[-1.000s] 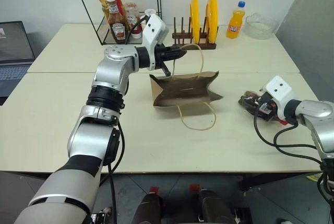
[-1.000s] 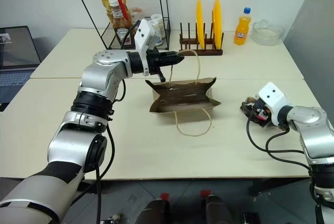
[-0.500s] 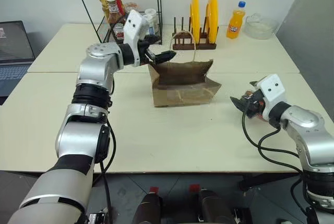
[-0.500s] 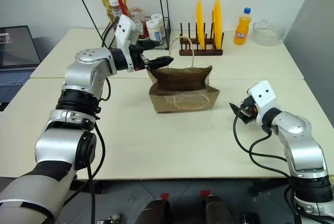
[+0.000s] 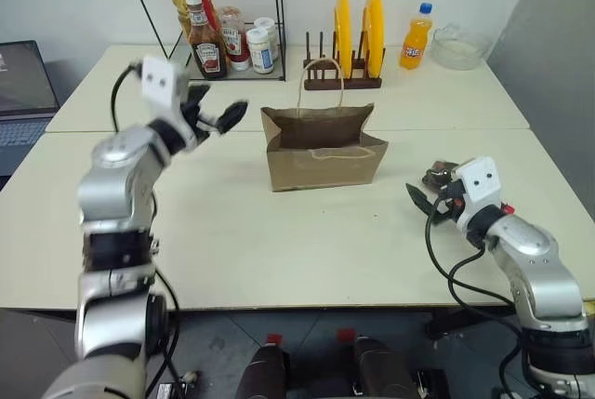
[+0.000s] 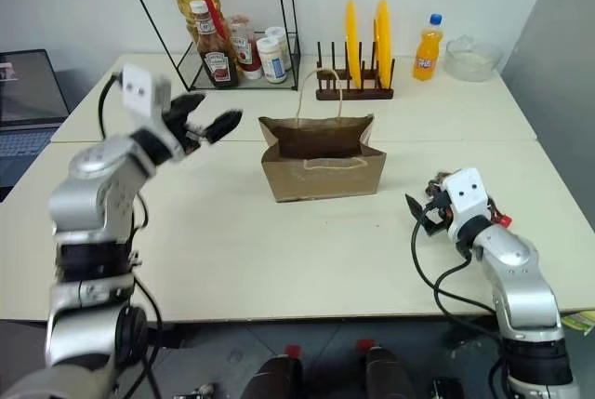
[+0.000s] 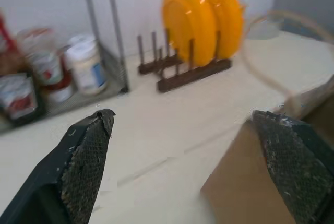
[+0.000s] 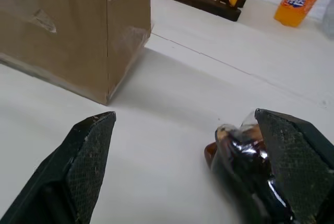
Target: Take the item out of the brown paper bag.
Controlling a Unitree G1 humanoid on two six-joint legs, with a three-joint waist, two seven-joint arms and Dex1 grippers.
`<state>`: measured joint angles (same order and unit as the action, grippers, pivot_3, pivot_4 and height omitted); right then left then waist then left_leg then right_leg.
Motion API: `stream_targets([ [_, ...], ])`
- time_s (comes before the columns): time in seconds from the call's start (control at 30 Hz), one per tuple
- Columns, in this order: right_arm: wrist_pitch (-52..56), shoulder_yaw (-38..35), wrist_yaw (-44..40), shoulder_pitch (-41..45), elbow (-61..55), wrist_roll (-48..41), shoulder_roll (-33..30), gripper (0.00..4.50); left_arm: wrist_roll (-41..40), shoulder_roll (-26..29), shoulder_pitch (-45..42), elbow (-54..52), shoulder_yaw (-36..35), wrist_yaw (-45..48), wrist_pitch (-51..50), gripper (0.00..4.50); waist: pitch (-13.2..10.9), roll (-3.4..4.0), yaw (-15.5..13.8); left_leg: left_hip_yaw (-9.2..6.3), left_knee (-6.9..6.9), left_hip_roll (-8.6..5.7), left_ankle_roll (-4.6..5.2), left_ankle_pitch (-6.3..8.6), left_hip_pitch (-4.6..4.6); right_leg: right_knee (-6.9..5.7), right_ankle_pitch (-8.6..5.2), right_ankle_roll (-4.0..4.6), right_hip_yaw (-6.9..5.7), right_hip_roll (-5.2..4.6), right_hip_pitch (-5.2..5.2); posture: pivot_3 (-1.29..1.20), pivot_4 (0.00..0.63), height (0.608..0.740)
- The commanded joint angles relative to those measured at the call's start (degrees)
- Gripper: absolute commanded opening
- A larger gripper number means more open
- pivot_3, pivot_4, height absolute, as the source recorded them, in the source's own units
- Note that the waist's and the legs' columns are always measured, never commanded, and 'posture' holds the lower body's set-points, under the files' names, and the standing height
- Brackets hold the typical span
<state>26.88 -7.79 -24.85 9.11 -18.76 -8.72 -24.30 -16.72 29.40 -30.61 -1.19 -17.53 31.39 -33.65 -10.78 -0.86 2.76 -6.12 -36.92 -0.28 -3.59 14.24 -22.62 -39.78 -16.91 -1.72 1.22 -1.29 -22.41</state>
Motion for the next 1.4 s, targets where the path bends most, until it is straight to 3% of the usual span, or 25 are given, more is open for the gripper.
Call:
stream_targets([
  [0.03, 0.0, -0.9, 3.4, -3.2, -4.5, -1.4, 3.1, 4.50, 1.2, -1.8, 13.3, -11.0, -4.0, -6.1, -0.1, 4.48, 0.1, 0.01, -0.1, -0.02, 0.00, 0.02, -0.01, 0.00, 0.04, -0.04, 0.00, 0.00, 0.10, -0.06, 0.01, 0.00, 0.150, 0.740],
  [0.17, 1.7, -0.2, 6.4, -6.8, -6.0, -2.5, 7.4, 4.50, 3.1, -6.1, 27.5, -18.0, -2.2, -10.7, 0.6, 4.48, 0.1, -0.12, -1.2, 0.00, -0.07, -0.07, 0.11, 0.07, 0.11, -0.04, 0.01, 0.00, 0.10, -0.07, 0.16, 0.00, 0.150, 0.740],
  [0.43, 4.2, 3.5, 9.9, -11.6, -10.4, -1.3, 11.0, 4.50, 5.7, -15.0, 39.4, -28.4, 8.4, -17.7, -1.5, 4.48, 0.2, -0.12, -1.8, -0.01, -0.03, -0.09, 0.12, 0.08, 0.15, 0.12, 0.00, -0.01, 0.06, -0.07, 0.29, 0.00, 0.150, 0.740],
  [0.8, 6.3, 7.3, 14.2, -15.0, -13.9, 0.1, 13.5, 4.50, 6.7, -20.2, 44.8, -31.4, 15.5, -22.2, -1.9, 4.48, 0.4, 0.17, -1.2, 0.08, 0.05, -0.07, 0.13, 0.08, 0.24, 0.18, -0.02, -0.02, -0.03, 0.01, 0.31, 0.00, 0.150, 0.740],
  [1.13, 7.1, 10.4, 14.5, -17.2, -14.9, 1.4, 12.7, 4.50, 9.4, -18.3, 48.3, -32.9, 14.8, -22.9, 1.2, 4.48, 0.5, 0.22, -1.2, 0.07, 0.13, -0.06, 0.13, 0.09, 0.24, 0.38, -0.05, -0.02, -0.07, 0.07, 0.35, 0.00, 0.150, 0.740],
  [1.4, 7.8, 12.6, 10.0, -17.1, -14.8, -1.2, 10.7, 4.50, 6.6, -21.3, 56.7, -38.7, 13.2, -24.6, -1.3, 4.48, 0.6, 0.32, -0.8, 0.10, 0.23, -0.03, 0.14, 0.10, 0.23, 0.67, -0.12, -0.12, -0.06, 0.09, 0.39, 0.00, 0.150, 0.740],
])
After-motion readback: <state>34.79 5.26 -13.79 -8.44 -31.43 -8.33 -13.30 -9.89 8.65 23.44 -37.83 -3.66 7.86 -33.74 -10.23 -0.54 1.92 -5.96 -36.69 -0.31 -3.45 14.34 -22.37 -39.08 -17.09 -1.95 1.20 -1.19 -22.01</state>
